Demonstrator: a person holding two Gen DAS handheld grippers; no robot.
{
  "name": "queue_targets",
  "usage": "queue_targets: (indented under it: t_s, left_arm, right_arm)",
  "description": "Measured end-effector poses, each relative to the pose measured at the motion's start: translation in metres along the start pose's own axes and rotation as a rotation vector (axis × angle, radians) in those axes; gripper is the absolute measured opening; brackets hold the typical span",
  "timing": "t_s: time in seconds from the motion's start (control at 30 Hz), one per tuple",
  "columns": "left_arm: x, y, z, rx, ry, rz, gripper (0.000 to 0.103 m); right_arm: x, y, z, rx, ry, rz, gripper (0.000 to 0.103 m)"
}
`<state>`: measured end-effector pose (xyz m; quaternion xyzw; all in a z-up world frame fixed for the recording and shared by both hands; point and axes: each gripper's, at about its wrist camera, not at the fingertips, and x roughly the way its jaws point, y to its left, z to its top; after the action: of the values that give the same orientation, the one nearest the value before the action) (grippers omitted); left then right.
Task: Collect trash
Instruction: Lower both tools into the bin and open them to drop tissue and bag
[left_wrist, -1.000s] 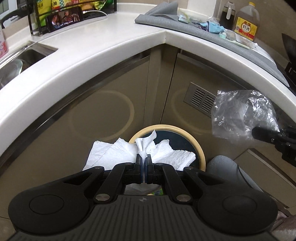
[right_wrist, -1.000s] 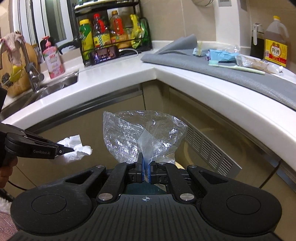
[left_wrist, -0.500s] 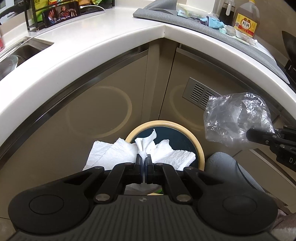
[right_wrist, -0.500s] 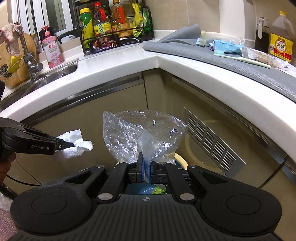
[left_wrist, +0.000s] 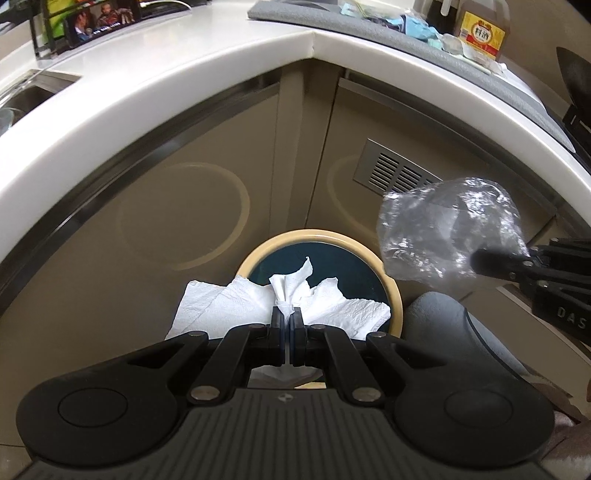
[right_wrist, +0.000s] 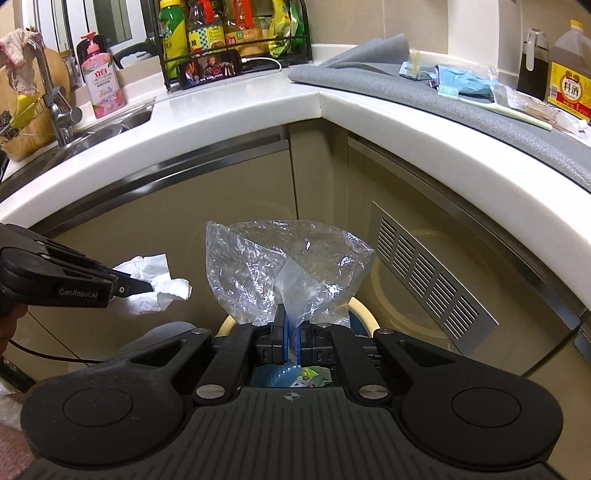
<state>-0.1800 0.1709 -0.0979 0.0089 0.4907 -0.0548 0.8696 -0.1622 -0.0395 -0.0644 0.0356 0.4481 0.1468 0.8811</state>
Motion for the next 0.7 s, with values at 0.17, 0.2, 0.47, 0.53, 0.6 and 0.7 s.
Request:
queue_targets:
  t_s: [0.17,0.2,0.47,0.53,0.6,0.7]
  left_arm:
    - [0.013,-0.003,0.004,0.002,0.022,-0.021,0.002]
    - [0.017,-0.004,0.005,0.002,0.026,-0.023,0.002]
    - [0.044,-0.005,0.008,-0.006,0.079,-0.04,0.002]
    - [0.051,-0.006,0.01,-0.006,0.091,-0.042,0.002]
    - [0.058,-0.007,0.013,-0.008,0.102,-0.045,0.002]
    - [0.068,-0.007,0.018,-0.006,0.113,-0.046,0.002]
  right_arm:
    - [0.016,-0.003,-0.001,0.017,0.034,-0.004,0.004]
    - [0.019,-0.004,-0.001,0.021,0.042,-0.006,0.004]
    - [0.045,-0.01,-0.004,0.046,0.106,-0.015,0.004]
    - [0.052,-0.013,-0.005,0.052,0.121,-0.017,0.004]
    - [0.059,-0.015,-0.005,0.055,0.136,-0.02,0.004]
    - [0.069,-0.017,-0.005,0.055,0.157,-0.027,0.004]
